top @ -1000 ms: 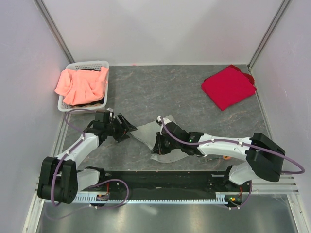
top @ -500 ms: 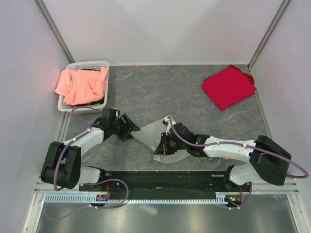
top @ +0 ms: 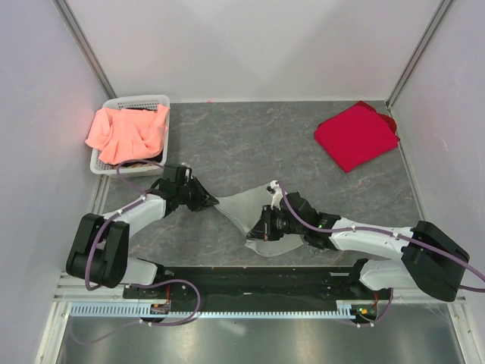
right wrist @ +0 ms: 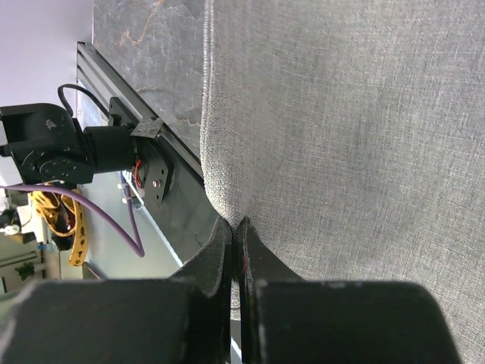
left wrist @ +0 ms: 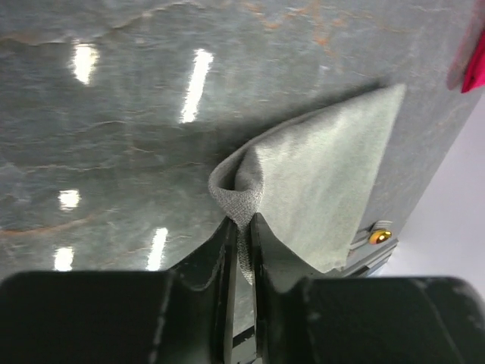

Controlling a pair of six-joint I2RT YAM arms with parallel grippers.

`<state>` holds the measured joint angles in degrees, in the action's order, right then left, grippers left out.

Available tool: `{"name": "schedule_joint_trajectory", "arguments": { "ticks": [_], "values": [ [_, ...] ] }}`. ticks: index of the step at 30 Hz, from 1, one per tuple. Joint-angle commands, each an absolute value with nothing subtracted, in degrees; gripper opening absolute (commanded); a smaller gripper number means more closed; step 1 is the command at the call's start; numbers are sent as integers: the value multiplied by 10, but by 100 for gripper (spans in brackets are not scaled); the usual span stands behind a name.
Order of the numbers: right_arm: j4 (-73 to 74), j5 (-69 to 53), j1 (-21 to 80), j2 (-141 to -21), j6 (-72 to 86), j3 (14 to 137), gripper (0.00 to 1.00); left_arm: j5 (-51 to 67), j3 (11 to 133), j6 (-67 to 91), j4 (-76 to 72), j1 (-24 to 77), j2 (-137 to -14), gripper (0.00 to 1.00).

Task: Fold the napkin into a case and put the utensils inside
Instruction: Pick up the upper triangle-folded napkin from the center of the board, then fold the upper triangle-folded napkin at the center of the board.

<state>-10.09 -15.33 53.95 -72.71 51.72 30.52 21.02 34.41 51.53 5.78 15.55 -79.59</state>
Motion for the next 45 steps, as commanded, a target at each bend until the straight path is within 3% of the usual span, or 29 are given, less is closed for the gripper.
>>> {"name": "schedule_joint_trajectory", "arguments": {
  "ticks": [1, 4, 17, 28, 38, 45],
  "values": [
    [-139, -180, 535, -717, 521, 294, 0, 200, 381, 491, 51, 165, -762, 8],
    [-141, -188, 534, -725, 517, 294, 0, 200, 382, 491, 61, 164, -754, 2],
    [-288, -269, 546, -787, 584, 253, 0, 3, 457, 465, 260, 191, -661, 2],
    [-479, -293, 533, -838, 690, 143, 0, -158, 573, 521, 302, 320, -799, 2],
    [-441, -321, 476, -829, 670, 89, 0, -197, 688, 545, 317, 397, -940, 2],
    [-311, -304, 451, -796, 597, 95, 0, -201, 722, 543, 322, 414, -995, 2]
  ]
}}
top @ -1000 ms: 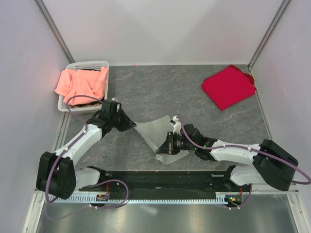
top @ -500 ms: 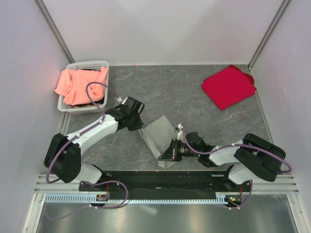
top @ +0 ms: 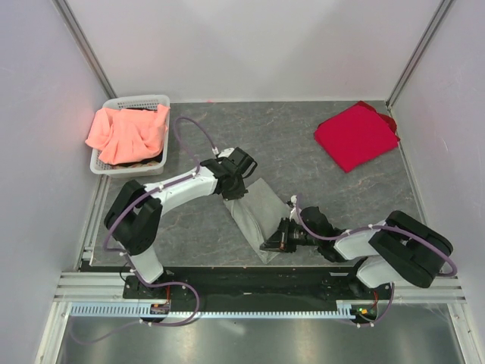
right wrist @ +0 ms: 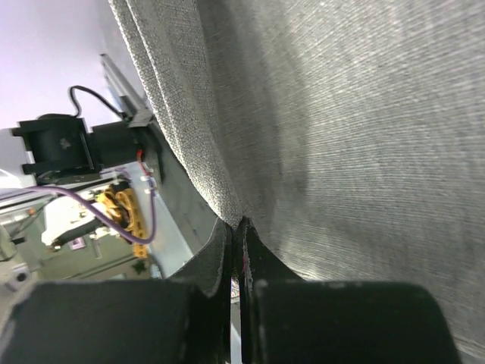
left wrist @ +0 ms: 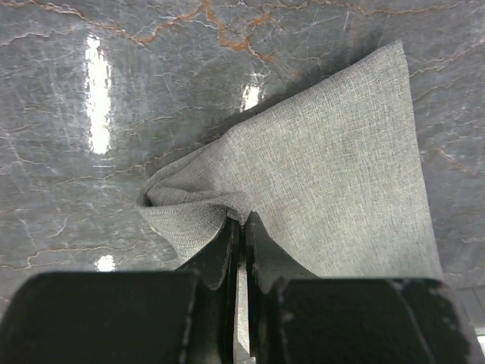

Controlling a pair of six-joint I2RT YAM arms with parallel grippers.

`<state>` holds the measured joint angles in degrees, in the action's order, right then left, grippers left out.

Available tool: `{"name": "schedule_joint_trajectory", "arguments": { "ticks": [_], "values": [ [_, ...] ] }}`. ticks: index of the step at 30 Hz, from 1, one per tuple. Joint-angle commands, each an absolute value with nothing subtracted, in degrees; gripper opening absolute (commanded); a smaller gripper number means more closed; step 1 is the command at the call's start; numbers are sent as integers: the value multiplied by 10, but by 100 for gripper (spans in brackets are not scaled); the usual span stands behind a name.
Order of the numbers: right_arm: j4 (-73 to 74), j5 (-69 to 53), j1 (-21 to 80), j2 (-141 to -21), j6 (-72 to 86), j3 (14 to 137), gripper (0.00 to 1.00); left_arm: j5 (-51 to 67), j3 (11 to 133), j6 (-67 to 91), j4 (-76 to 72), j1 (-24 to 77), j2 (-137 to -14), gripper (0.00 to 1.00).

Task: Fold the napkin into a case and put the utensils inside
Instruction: Fold the upper triangle-folded napkin at the center of the board.

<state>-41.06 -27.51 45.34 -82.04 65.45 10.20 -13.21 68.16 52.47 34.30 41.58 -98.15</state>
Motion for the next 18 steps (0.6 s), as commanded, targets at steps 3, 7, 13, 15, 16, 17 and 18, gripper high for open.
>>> {"name": "schedule_joint_trajectory", "arguments": {
  "ticks": [3, 7, 13, 15, 16, 17, 18],
  "values": [
    [-252, -288, 444, -777, 564, 112, 0, -204, 735, 543, 321, 417, -1014, 2],
    [-181, -264, 439, -753, 529, 132, 0, -200, 748, 543, 321, 417, -1041, 2],
    [-113, -236, 431, -746, 483, 157, 6, -201, 766, 539, 320, 419, -1067, 2],
    [-83, -228, 430, -746, 469, 175, 12, -204, 768, 539, 319, 419, -1073, 2],
    [-70, -221, 429, -747, 455, 183, 15, -204, 769, 538, 318, 419, -1075, 2],
    [-51, -216, 429, -746, 447, 189, 18, -204, 770, 537, 318, 419, -1077, 2],
    [-41, -212, 429, -745, 441, 202, 26, -203, 772, 536, 317, 420, -1079, 2]
  ]
}}
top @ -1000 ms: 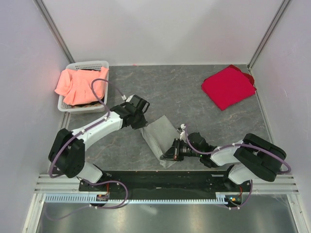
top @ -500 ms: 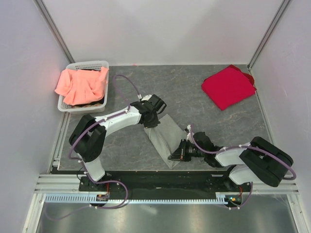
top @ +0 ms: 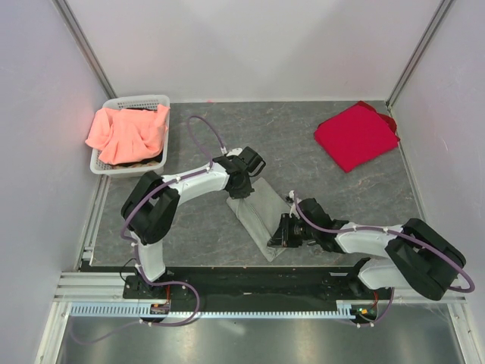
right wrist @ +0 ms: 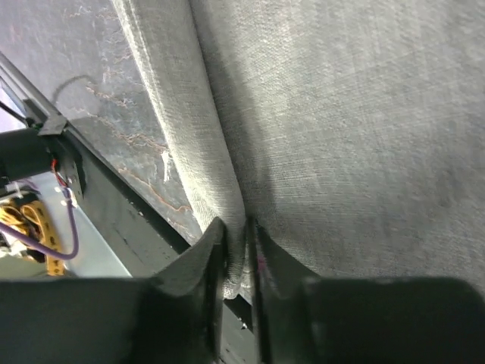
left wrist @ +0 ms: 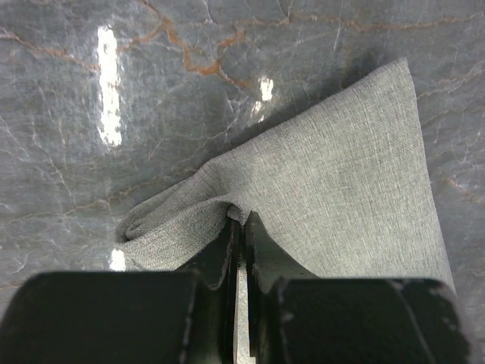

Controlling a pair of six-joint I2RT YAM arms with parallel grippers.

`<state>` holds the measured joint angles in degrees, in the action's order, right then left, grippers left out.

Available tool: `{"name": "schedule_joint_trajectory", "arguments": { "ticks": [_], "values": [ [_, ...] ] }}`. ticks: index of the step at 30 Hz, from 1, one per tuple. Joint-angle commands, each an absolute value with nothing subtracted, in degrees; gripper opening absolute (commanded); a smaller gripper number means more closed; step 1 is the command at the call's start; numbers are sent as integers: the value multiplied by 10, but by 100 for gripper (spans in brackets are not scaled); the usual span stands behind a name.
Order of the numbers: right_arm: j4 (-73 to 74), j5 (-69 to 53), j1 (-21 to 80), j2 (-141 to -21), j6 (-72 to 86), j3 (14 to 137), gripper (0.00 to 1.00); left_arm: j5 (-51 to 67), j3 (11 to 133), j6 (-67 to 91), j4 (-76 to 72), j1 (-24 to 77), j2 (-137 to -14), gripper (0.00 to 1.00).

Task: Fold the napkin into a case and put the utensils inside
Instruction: Fold the upper triangle-folded napkin at the center of the board.

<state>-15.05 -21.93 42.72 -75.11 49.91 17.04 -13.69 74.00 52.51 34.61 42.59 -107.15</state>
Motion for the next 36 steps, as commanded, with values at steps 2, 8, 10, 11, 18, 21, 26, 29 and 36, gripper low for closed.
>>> {"name": "schedule_joint_trajectory", "arguments": {
  "ticks": [2, 8, 10, 11, 18, 21, 26, 29, 36],
  "values": [
    [-2, -195, 429, -739, 417, 219, 36, -203, 771, 536, 316, 420, -1081, 2],
    [125, -135, 429, -693, 356, 286, 61, -200, 769, 534, 316, 420, -1087, 2],
    [140, -129, 429, -689, 342, 302, 65, -200, 770, 533, 314, 420, -1090, 2],
    [148, -129, 430, -690, 328, 307, 68, -200, 770, 533, 313, 420, -1091, 2],
    [166, -117, 464, -704, 288, 348, 82, -199, 777, 531, 313, 420, -1099, 2],
    [177, -98, 484, -706, 282, 360, 85, -199, 779, 529, 313, 419, -1101, 2],
    [181, -76, 496, -670, 279, 370, 87, -198, 780, 528, 313, 419, -1101, 2],
    [192, -76, 496, -674, 273, 374, 88, -198, 782, 528, 314, 419, -1102, 2],
    [172, -86, 496, -681, 245, 359, 94, -196, 782, 527, 313, 419, -1103, 2]
  ]
}}
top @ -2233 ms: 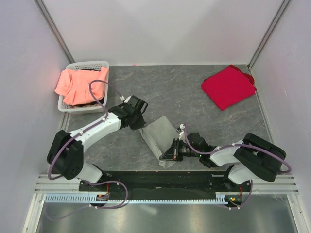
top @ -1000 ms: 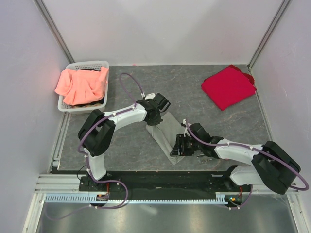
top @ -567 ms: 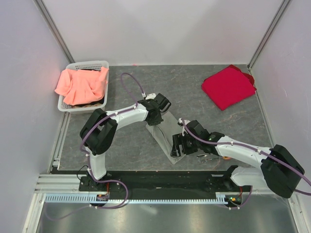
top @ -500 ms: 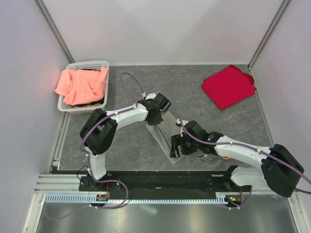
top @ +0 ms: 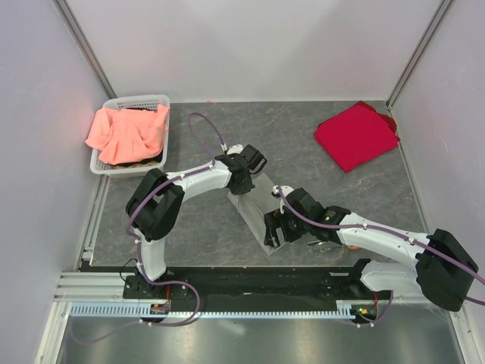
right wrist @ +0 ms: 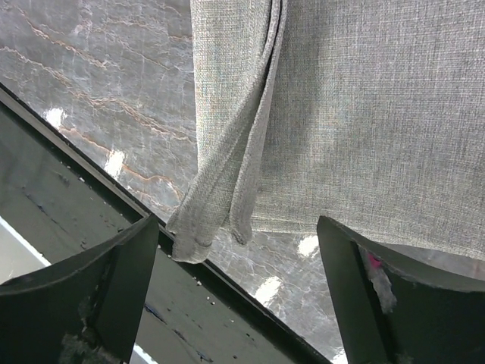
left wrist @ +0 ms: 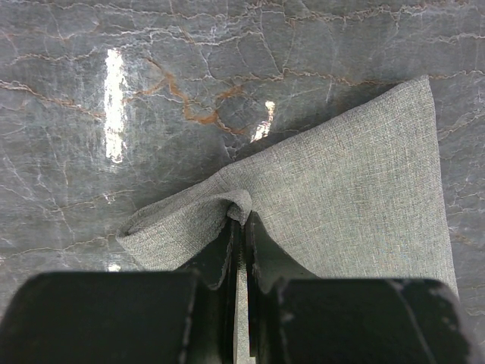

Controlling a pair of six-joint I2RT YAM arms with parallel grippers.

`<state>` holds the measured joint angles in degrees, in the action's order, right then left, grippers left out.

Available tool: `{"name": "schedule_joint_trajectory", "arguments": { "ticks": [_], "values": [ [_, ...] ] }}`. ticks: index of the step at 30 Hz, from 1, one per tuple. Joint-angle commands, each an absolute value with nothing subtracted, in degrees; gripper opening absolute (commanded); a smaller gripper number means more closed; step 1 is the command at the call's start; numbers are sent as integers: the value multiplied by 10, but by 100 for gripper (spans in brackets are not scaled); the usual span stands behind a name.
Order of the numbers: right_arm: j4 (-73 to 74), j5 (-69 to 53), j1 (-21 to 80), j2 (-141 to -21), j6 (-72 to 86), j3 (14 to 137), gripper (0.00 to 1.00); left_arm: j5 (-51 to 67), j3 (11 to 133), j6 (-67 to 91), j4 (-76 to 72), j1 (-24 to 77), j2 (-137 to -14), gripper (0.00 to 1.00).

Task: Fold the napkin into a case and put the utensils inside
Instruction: Fold the upper triangle-folded napkin at the center of the board.

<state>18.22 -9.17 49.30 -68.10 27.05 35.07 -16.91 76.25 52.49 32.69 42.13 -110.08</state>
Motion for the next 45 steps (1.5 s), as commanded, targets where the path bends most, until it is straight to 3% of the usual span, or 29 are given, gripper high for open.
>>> {"name": "schedule_joint_trajectory", "arguments": {
  "ticks": [1, 11, 15, 18, 23, 25, 32, 35, 45],
  "values": [
    [165, -87, 496, -687, 243, 357, 95, -195, 782, 527, 313, 419, -1102, 2],
    [135, -125, 496, -714, 236, 353, 97, -192, 782, 526, 313, 420, -1101, 2],
    [141, -98, 496, -733, 244, 349, 93, -192, 783, 524, 313, 419, -1103, 2],
    [143, -92, 495, -737, 254, 348, 81, -193, 782, 524, 314, 419, -1102, 2],
    [155, -46, 495, -708, 274, 348, 72, -197, 784, 521, 313, 419, -1102, 2],
    [158, -38, 491, -706, 276, 349, 63, -197, 784, 520, 313, 419, -1102, 2],
    [155, -32, 479, -727, 279, 346, 15, -192, 788, 516, 312, 419, -1104, 2],
    [156, -24, 476, -734, 279, 347, 0, -194, 791, 515, 311, 418, -1103, 2],
    [156, 25, 467, -764, 294, 344, 0, -197, 800, 513, 302, 413, -1108, 4]
  ]
}}
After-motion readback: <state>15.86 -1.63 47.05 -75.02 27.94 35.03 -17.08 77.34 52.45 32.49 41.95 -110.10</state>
